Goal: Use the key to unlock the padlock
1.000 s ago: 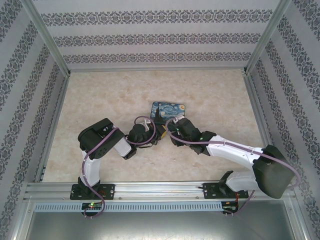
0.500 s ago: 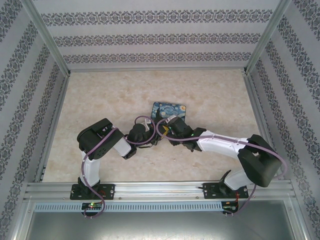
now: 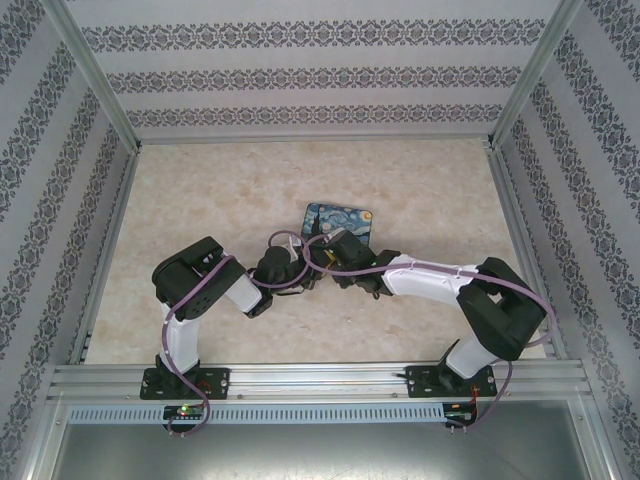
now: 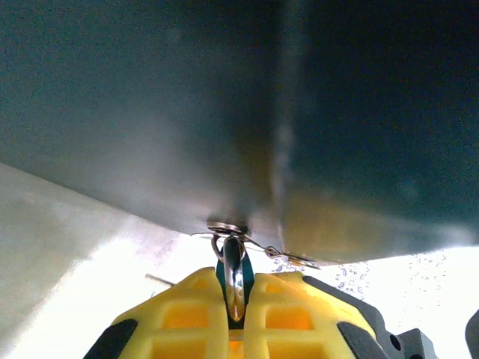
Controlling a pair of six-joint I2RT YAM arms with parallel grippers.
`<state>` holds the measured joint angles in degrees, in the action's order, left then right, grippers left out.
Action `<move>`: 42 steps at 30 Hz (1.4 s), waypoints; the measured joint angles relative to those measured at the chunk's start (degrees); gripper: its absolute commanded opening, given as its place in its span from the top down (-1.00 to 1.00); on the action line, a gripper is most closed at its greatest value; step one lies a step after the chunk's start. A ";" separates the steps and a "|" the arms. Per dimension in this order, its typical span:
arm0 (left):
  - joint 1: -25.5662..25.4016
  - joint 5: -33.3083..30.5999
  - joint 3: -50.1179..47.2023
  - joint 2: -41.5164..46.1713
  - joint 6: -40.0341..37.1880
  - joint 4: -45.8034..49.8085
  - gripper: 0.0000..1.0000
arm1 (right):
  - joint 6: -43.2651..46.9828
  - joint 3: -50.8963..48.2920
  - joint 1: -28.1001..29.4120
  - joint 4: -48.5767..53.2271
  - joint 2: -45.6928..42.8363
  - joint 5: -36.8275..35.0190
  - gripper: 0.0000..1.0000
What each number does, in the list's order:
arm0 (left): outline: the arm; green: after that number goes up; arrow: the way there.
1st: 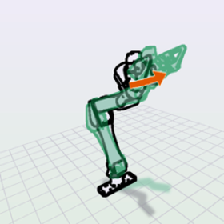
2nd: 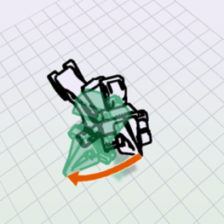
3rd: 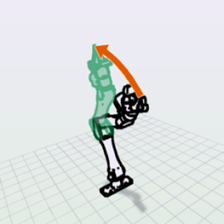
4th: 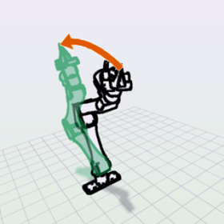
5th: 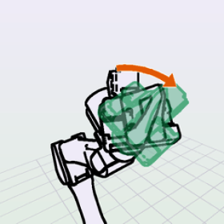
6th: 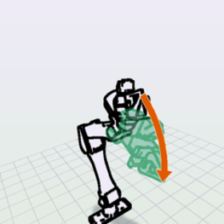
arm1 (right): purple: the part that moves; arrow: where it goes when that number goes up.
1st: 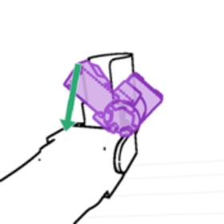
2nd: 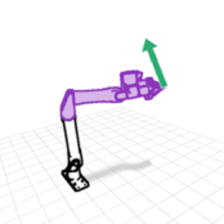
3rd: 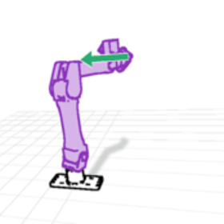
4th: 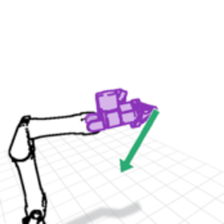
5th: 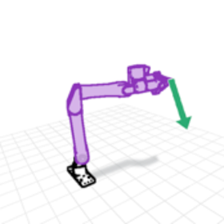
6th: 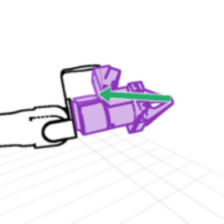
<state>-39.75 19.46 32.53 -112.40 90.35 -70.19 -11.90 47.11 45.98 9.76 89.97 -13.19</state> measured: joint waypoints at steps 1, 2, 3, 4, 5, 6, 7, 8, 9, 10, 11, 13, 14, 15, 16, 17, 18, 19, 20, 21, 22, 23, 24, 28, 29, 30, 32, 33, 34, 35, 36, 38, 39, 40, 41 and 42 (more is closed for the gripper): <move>0.13 0.02 0.00 0.11 -0.02 0.00 1.00 | 0.02 0.17 -0.11 0.17 0.09 -0.07 0.77; 0.13 0.00 0.00 0.17 0.00 0.09 1.00 | 0.04 0.28 -0.15 0.20 0.13 -0.02 0.85; 0.13 -0.24 0.00 0.17 0.00 0.13 1.00 | 0.00 0.37 -0.37 0.37 0.13 0.15 0.91; 0.17 -0.24 0.00 0.17 -0.02 0.22 1.00 | 0.07 0.42 -0.61 0.48 0.13 0.44 0.99; 0.22 -0.20 -0.02 0.17 -0.02 0.37 1.00 | 0.24 0.42 -0.87 0.57 0.13 1.03 1.00; 0.22 -0.20 -0.04 0.17 -0.02 0.37 1.00 | 0.07 0.42 -1.18 0.59 0.09 1.70 0.98; 0.22 -0.20 -0.04 0.17 -0.02 0.39 1.00 | 0.02 0.39 -1.57 0.59 -0.02 2.56 0.85; 0.22 -0.20 -0.04 0.17 -0.02 0.39 1.00 | -0.11 0.28 -2.10 0.52 -0.28 3.82 0.62; 0.22 -0.13 -0.04 0.20 0.00 0.37 1.00 | -0.33 0.07 -2.67 0.39 -0.72 5.14 0.34; 0.20 0.00 -0.04 0.31 -0.02 0.35 1.00 | -0.90 -0.28 -3.26 0.09 -1.31 6.47 0.08; 0.13 -0.02 -0.04 0.39 -0.02 0.35 1.00 | -1.55 -0.83 -3.87 -0.11 -2.27 7.96 -0.04; 0.11 -0.04 -0.04 0.42 -0.04 0.35 1.00 | -2.73 -2.16 -4.46 -0.79 -4.83 10.43 -0.12; 0.11 -0.07 -0.04 0.42 -0.04 0.39 1.00 | -3.58 -2.89 -4.74 -1.27 -6.34 11.41 -0.17; 0.11 0.00 -0.13 0.42 -0.07 0.48 1.00 | -4.50 -3.61 -5.03 -1.88 -7.78 12.50 -0.22; 0.11 0.04 -0.17 0.39 -0.09 0.61 1.00 | -5.77 -4.55 -5.38 -2.62 -9.40 13.33 -0.28; 0.11 0.04 -0.28 0.42 -0.11 0.70 0.96 | -7.13 -5.55 -5.84 -3.28 -11.02 14.23 -0.33; 0.11 0.04 -0.39 0.42 -0.26 0.79 0.92 | -8.37 -6.45 -6.23 -4.02 -12.24 14.91 -0.40; 0.11 0.04 -0.61 0.42 -0.48 0.83 0.88 | -9.86 -7.52 -6.62 -4.66 -13.55 15.74 -0.47; 0.11 0.04 -0.85 0.42 -0.81 0.87 0.83 | -11.43 -8.52 -6.88 -5.49 -14.45 16.39 -0.51; 0.11 0.02 -1.07 0.55 -1.22 1.09 0.78 | -13.07 -9.51 -7.04 -6.32 -15.08 16.94 -0.53; 0.11 0.02 -1.36 0.85 -1.62 1.40 0.73 | -14.91 -10.56 -7.17 -7.23 -15.43 17.68 -0.53; 0.11 0.02 -1.68 1.29 -1.95 1.81 0.66 | -16.65 -11.50 -7.23 -8.13 -15.52 18.43 -0.53; 0.11 0.00 -1.99 1.77 -2.34 2.21 0.59 | -18.25 -12.28 -7.23 -8.98 -15.52 19.04 -0.53; 0.11 0.02 -3.23 3.98 -4.13 4.22 0.40 | -24.35 -15.50 -7.23 -13.79 -14.91 21.49 -0.53; 0.11 0.02 -3.54 4.50 -4.44 4.57 0.36 | -25.77 -16.11 -7.26 -15.30 -14.38 21.86 -0.53; 0.11 0.02 -3.80 5.01 -4.68 4.94 0.31 | -26.99 -16.59 -7.28 -16.72 -13.79 22.14 -0.53; 0.11 0.00 -4.46 6.14 -5.22 5.66 0.19 | -29.20 -17.18 -7.65 -19.47 -12.26 22.73 -0.52; 0.11 -0.04 -4.85 6.86 -5.49 6.03 0.12 | -30.18 -17.29 -7.87 -20.59 -11.50 22.84 -0.52; 0.11 -0.17 -5.31 7.69 -5.88 6.47 0.04 | -31.10 -17.29 -8.00 -21.73 -10.69 23.10 -0.52; 0.11 -0.20 -5.81 8.66 -6.16 6.91 -0.05 | -31.80 -17.27 -8.02 -22.77 -9.99 23.17 -0.52; 0.11 -0.26 -6.25 9.42 -6.51 7.26 -0.12 | -32.44 -17.27 -8.02 -23.65 -9.38 23.19 -0.52; 0.11 -0.94 -7.34 11.67 -7.08 8.74 -0.31 | -33.48 -17.25 -8.46 -25.20 -8.20 23.39 -0.52; 0.11 -1.36 -7.82 12.92 -7.48 9.86 -0.38 | -34.12 -17.20 -8.79 -25.94 -7.61 23.61 -0.52; 0.11 -1.49 -8.22 14.12 -7.89 10.82 -0.41 | -34.53 -17.16 -9.18 -26.36 -7.30 23.71 -0.52; 0.11 -1.68 -8.52 15.58 -8.37 12.09 -0.46 | -34.86 -17.03 -9.66 -26.75 -6.93 23.89 -0.52; 0.11 -1.77 -8.61 17.22 -8.96 13.70 -0.50 | -35.10 -16.79 -10.29 -26.95 -6.62 24.13 -0.52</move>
<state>-39.64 17.69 23.92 -95.18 81.38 -56.49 -47.00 30.33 35.68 -17.19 83.35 10.94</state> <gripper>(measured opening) 0.720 0.761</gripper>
